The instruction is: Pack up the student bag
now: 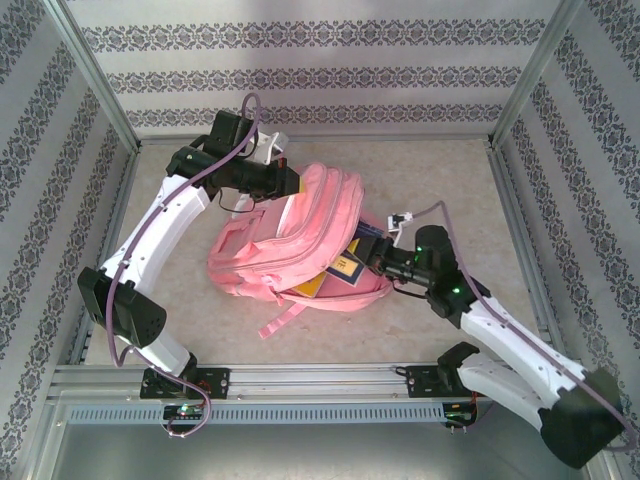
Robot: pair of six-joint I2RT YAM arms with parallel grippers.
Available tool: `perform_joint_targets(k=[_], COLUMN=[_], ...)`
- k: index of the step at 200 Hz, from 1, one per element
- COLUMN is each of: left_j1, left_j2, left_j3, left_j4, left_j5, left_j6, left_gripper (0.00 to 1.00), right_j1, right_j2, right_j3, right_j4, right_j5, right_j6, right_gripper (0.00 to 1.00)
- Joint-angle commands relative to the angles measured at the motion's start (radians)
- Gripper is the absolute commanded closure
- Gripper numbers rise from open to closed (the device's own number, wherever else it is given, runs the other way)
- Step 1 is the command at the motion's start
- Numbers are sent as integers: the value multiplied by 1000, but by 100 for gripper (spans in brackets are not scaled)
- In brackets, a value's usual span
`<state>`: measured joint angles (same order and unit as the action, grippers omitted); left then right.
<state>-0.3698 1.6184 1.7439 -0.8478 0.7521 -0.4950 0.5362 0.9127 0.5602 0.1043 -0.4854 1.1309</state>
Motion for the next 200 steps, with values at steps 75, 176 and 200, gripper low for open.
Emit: perform_joint_targets(k=[75,176,200], left_j1=[12,18,16], left_j2=[-97,-170,-165], left_j3=[-122,-208,-263], left_j4=[361,378,453], left_j5=[100,-90,-125], left_j6=[-171,-205,-276], left_gripper=[100,100,100], right_j1=[143,1,-37], right_j2=[684,235,90], right_j3=[327,205,175], right_j4=[362,-105,-273], right_j5=[-48,133,238], right_j6=[36,-311,-378], right_gripper=[87,10,9])
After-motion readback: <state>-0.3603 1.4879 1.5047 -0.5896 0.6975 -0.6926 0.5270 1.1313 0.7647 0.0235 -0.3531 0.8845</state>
